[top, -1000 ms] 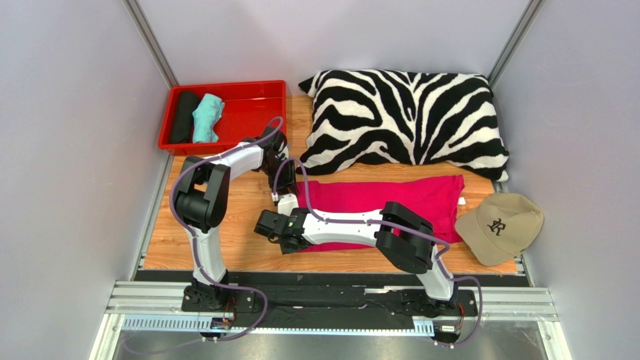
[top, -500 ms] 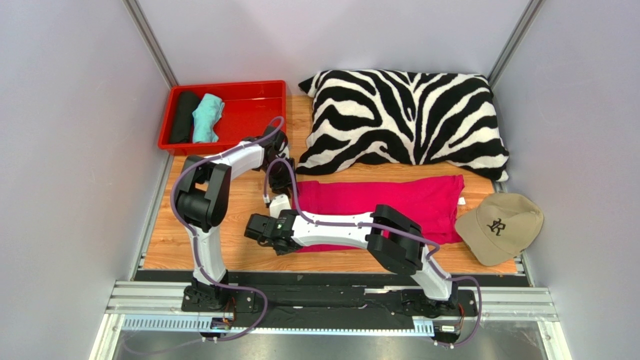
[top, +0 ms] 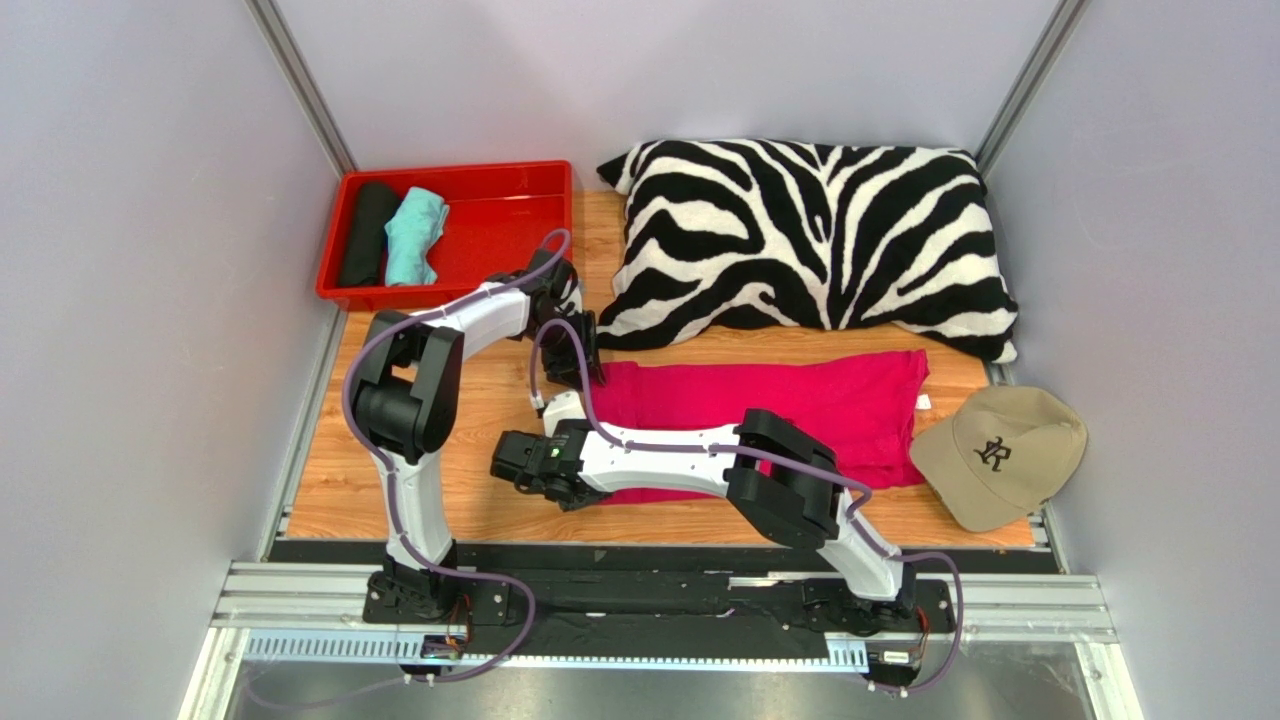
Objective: Roll the t-shirts
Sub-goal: Roll the T-shirt to the center of the board.
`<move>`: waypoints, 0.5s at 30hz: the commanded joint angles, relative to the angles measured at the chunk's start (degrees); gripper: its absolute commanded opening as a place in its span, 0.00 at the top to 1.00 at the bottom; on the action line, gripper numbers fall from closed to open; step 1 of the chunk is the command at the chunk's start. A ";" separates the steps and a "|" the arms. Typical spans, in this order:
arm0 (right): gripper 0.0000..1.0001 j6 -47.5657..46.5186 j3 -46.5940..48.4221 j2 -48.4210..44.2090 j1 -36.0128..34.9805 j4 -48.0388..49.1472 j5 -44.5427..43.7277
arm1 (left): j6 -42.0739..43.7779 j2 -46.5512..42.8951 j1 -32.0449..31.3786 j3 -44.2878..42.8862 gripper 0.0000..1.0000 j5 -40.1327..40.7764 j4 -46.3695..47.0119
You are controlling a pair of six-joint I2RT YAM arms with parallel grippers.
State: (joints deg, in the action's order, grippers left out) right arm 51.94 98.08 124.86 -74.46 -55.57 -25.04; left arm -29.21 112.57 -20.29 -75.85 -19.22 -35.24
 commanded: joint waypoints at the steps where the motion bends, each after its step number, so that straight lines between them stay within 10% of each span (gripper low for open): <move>1: 0.67 -0.53 2.46 -1.11 -0.16 -1.56 -3.00 | 1.00 1.51 -0.36 -1.66 0.50 3.12 1.15; 15: 0.66 -0.62 0.45 -3.30 0.80 2.82 -1.77 | 1.88 4.41 -0.27 -5.45 0.49 8.32 -2.46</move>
State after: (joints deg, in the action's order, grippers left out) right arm 51.57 98.43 124.75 -74.15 -56.10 -26.06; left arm -29.06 115.57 -20.45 -81.23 -14.90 -37.41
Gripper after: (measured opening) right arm 0.342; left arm 0.507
